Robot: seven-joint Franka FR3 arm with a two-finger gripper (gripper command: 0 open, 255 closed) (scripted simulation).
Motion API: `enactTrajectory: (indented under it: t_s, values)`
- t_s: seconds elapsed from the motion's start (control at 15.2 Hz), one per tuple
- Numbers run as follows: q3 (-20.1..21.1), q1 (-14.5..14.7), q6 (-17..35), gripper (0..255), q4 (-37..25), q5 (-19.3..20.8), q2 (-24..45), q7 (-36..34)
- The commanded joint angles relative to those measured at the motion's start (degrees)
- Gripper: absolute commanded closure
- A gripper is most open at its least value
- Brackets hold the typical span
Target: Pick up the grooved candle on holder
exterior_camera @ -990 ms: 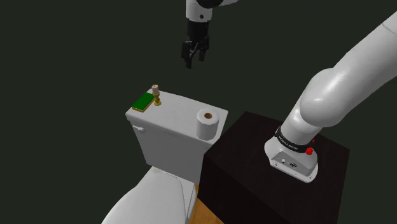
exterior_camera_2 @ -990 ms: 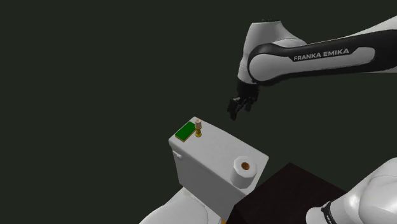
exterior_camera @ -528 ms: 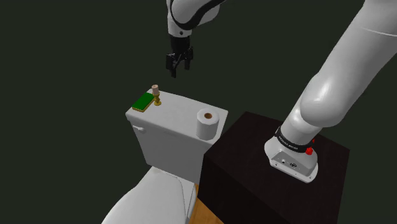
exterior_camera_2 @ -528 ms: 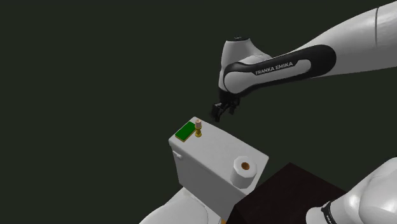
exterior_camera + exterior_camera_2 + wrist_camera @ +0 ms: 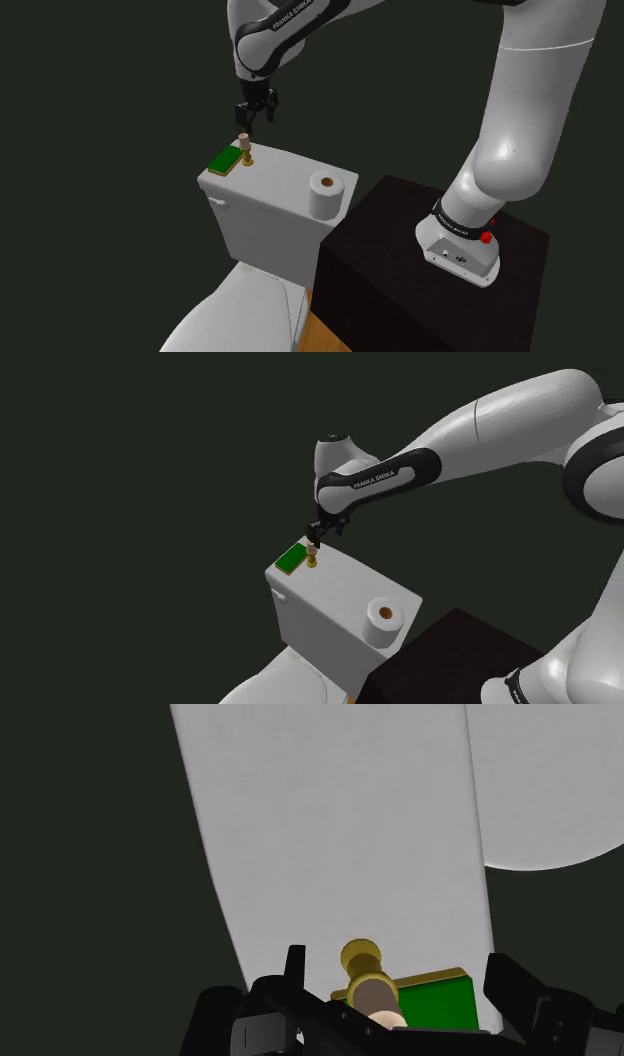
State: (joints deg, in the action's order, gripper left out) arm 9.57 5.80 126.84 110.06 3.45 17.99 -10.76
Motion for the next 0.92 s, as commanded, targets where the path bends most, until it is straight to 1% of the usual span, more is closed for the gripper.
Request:
enactTrajectory:
  t_s: [0.0,0.26,0.73,0.86]
  values:
    - [-0.4,0.9,0.5,0,-4.0,1.5,4.6,-1.3]
    - [-1.3,2.6,0.0,0,-13.0,3.6,13.5,-3.1]
    - [-1.7,2.8,3.9,0,-12.4,4.2,16.7,-3.6]
    - [-1.8,2.9,4.2,0,-12.4,4.3,17.0,-3.6]
